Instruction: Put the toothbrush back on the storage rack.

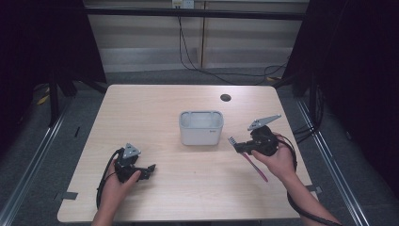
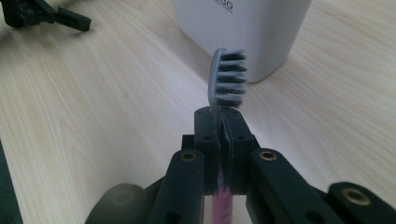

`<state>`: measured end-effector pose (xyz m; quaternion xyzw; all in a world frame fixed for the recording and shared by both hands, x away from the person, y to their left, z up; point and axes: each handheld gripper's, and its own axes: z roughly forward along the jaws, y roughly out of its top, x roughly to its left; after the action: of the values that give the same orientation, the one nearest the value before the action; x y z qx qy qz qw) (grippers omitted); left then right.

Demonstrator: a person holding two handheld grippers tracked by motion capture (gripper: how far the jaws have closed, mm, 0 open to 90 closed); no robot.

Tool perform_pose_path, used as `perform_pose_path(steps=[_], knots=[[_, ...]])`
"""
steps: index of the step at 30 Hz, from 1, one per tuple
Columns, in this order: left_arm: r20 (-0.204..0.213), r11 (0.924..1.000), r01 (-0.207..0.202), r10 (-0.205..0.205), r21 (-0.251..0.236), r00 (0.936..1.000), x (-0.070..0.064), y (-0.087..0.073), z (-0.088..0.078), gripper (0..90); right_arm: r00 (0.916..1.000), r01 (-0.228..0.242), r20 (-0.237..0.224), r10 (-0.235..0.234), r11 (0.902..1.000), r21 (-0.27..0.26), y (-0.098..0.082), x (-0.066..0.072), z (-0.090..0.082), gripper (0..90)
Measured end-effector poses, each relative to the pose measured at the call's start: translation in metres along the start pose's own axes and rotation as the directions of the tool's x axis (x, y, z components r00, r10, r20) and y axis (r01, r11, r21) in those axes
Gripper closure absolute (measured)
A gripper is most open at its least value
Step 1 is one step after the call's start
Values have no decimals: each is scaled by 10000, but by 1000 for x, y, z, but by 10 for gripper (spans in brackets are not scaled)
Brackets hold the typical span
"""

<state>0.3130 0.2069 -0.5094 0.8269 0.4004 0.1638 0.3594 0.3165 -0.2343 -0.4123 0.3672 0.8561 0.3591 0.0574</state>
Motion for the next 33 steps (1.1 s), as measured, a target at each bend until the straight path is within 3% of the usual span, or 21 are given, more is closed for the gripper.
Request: perform_pose_path(steps=[14,33], knots=[[11,10000,15,-16,8,10000,0,0,0,138,9998,-185,-46,181,9940,-1081,11,-1,-14,862],[11,10000,18,-18,9,10000,0,0,0,138,9995,-311,-95,298,9811,-1911,23,-2,-23,862]])
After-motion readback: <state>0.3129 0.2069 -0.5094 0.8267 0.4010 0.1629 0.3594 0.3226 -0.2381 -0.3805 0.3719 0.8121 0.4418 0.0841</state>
